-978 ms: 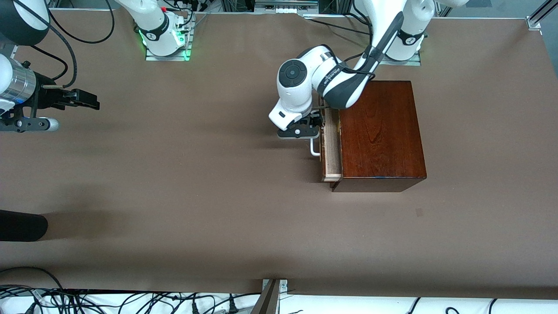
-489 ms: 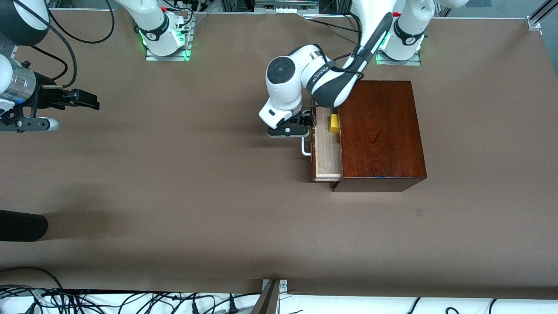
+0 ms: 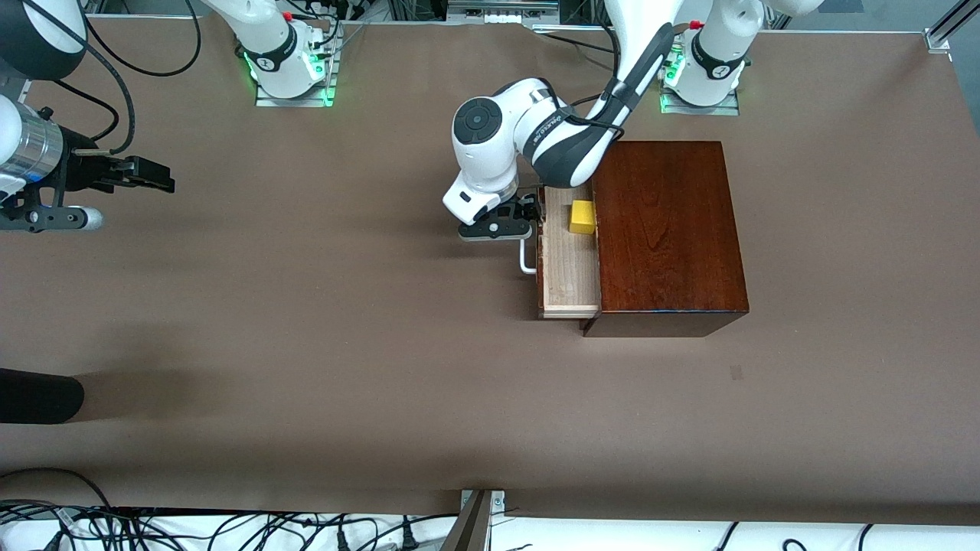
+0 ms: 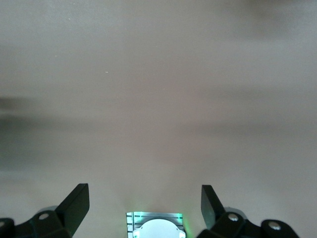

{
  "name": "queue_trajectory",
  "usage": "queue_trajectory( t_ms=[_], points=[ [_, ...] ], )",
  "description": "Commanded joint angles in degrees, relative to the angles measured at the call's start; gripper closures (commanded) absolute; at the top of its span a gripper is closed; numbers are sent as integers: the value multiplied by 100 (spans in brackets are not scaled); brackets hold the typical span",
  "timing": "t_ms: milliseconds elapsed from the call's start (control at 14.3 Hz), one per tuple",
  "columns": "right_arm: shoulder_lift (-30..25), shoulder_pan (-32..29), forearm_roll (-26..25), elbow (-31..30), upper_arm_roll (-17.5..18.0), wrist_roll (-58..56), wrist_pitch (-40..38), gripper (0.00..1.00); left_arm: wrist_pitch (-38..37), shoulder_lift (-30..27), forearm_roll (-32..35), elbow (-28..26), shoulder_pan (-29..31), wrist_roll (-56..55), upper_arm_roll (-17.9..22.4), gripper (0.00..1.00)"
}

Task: Open drawer, take yellow block, close drawer
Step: 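Pull the drawer out of the box with the left gripper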

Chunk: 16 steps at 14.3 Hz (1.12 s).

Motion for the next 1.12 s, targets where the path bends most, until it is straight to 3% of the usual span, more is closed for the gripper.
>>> queue_trajectory(
  t_ms=[0, 1047],
  points=[
    [-32, -3, -80, -46, -8, -21, 37, 0, 224, 459, -273, 612, -383, -383, -23, 0],
    [-32, -3, -80, -46, 0, -30, 46, 0, 514, 609, -431, 771, -507, -498, 21, 0]
  ],
)
